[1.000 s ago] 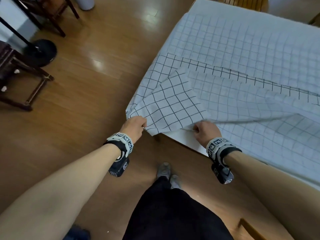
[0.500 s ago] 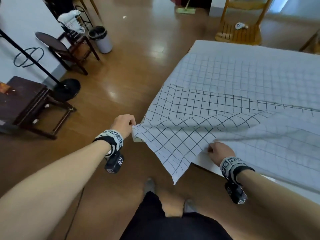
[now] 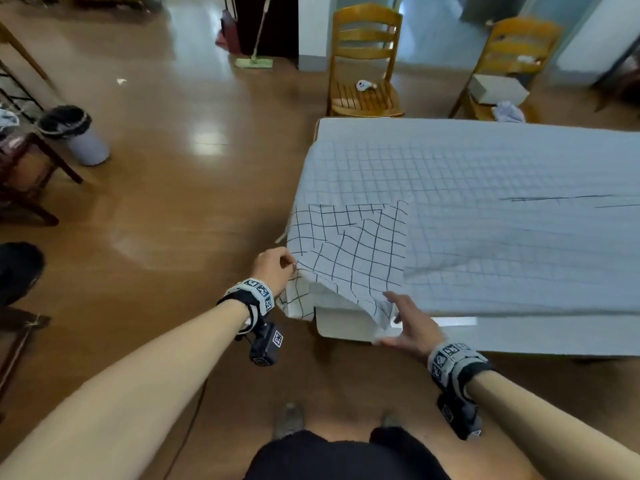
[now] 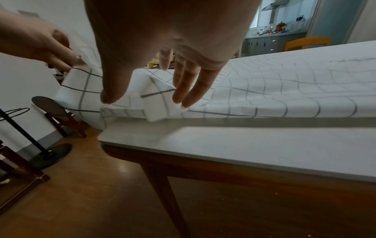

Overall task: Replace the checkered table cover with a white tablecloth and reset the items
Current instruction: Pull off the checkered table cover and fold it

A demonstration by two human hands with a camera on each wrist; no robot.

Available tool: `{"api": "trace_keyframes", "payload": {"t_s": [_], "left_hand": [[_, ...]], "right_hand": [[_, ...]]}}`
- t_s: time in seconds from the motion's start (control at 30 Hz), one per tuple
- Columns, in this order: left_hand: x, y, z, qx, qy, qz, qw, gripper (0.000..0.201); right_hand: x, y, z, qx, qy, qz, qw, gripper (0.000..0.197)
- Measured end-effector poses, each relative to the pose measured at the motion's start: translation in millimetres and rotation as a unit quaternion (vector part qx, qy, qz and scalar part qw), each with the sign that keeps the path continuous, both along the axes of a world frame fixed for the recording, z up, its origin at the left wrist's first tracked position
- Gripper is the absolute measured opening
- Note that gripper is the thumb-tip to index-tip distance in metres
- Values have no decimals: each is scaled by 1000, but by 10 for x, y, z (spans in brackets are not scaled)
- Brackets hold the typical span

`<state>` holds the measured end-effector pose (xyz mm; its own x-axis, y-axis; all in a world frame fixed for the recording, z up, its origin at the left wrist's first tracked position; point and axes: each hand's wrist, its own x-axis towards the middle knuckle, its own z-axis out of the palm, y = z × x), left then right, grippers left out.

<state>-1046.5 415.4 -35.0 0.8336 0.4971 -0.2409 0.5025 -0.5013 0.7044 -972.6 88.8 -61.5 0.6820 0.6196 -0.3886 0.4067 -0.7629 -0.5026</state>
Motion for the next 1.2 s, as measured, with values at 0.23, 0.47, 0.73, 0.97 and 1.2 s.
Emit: {"api": "trace_keyframes", "payload": {"t_s": [0.23,0.47,0.73,0.97,1.2], "left_hand": [[-93,15,-120,-97,-41,-44,993,9],[-333,71,-111,-128,-61,-36,989,8],[-589,-56,-97,8,-18,-143,989,59],[-544,-238,-512,-84,102,-30,991,67],[-513,-245,-770,-219,24,117,968,22]], "right_hand": [[-289,556,130,-68,-104,-78,989,82],[-173,956,423,-27,-159,-132,978,20],[23,1392,761,133,-241,-71,959,5],[242,1906,903,159,-266,73,948,63],[153,1841,588,132,-227,25,965,97]]}}
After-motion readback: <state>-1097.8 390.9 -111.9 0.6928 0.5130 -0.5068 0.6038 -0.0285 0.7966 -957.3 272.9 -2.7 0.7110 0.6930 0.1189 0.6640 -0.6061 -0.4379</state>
